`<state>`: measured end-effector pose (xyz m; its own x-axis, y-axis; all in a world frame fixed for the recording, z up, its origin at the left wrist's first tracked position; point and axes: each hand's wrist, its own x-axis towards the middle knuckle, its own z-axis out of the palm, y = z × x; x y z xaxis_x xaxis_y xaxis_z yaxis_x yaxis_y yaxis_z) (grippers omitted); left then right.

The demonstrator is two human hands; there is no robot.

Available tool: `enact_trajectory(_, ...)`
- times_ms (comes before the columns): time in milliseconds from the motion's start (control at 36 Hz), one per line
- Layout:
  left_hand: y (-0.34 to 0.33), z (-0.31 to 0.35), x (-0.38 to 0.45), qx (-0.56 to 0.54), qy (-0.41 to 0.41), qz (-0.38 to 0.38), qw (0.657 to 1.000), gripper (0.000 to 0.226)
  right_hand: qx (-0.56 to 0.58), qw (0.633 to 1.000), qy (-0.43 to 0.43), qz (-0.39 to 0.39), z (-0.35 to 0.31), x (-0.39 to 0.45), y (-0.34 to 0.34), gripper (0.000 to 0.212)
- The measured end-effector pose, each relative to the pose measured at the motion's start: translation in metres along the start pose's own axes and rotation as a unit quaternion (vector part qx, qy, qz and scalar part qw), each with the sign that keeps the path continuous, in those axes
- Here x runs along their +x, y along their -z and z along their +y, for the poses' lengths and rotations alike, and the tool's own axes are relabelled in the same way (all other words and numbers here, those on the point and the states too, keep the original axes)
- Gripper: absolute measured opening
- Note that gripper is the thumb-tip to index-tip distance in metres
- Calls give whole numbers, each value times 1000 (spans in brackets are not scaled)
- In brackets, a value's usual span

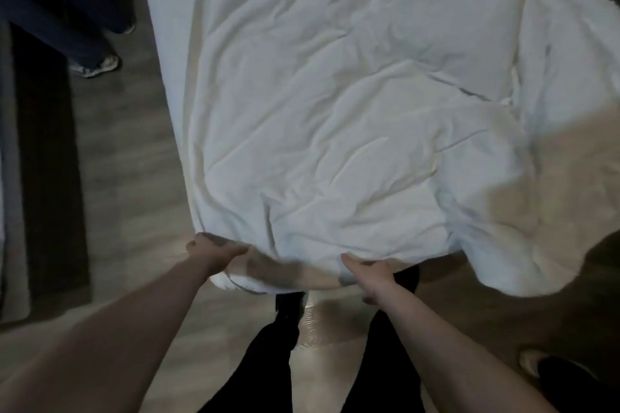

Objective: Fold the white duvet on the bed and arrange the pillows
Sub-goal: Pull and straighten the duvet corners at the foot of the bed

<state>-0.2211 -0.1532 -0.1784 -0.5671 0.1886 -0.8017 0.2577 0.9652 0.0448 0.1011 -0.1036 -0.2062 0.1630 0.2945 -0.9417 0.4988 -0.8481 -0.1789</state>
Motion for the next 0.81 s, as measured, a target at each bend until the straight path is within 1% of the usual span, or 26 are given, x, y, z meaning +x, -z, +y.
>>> enact_trajectory(56,-6,-12,29,-21,9,-4,1000,134,57,998,-27,-13,7,15,-33,89)
enact_trajectory(83,-8,-18,42,-24,10,1,1000,138,85,996,-27,-2,7,21,-47,83)
enact_trajectory(111,-8,-21,48,-27,3,12,1000,136,102,994,-19,19,6,25,-58,75)
enact_trajectory(167,-8,-24,50,-40,-37,34,998,117,76,994,10,78,5,37,-76,69)
enact_trajectory(222,-5,-22,37,-31,-92,20,995,87,38,993,25,113,0,33,-87,58)
enact_trajectory(250,-4,-24,32,-30,-120,8,992,72,21,992,27,124,-1,30,-90,58)
enact_trajectory(306,1,-32,24,-37,-165,-6,986,48,-36,989,33,142,1,18,-88,67)
enact_trajectory(333,7,-36,20,-43,-182,-7,982,40,-75,985,45,147,3,9,-85,70)
enact_trajectory(361,13,-41,15,-55,-200,0,978,35,-113,981,54,146,3,-4,-82,66)
enact_trajectory(417,30,-49,3,-85,-233,31,968,32,-156,975,94,131,6,-37,-84,55)
enact_trajectory(444,40,-51,-3,-96,-246,53,963,31,-182,968,123,118,7,-56,-89,55)
enact_trajectory(472,50,-55,-8,-102,-258,73,958,27,-207,963,143,98,9,-77,-99,57)
enact_trajectory(528,77,-67,-18,-86,-261,108,955,20,-272,944,169,78,19,-106,-127,71)
enact_trajectory(556,92,-77,-22,-73,-261,122,955,22,-318,927,182,78,22,-122,-139,76)
enact_trajectory(583,105,-92,-21,-59,-259,128,955,25,-349,913,199,74,21,-140,-147,75)
enact_trajectory(611,114,-106,-20,-48,-252,123,959,29,-376,905,191,51,19,-152,-152,68)
enact_trajectory(667,124,-127,-14,-9,-221,94,971,39,-388,909,154,11,17,-160,-158,53)
enact_trajectory(694,122,-134,-9,16,-208,74,975,43,-384,913,133,15,21,-155,-158,52)
enact_trajectory(750,108,-137,-5,66,-196,44,977,46,-382,920,80,41,35,-132,-158,59)
enact_trajectory(778,99,-134,-7,85,-185,35,978,43,-390,917,69,50,41,-123,-156,64)
enact_trajectory(806,89,-130,-8,98,-180,29,978,38,-399,913,69,50,47,-116,-151,64)
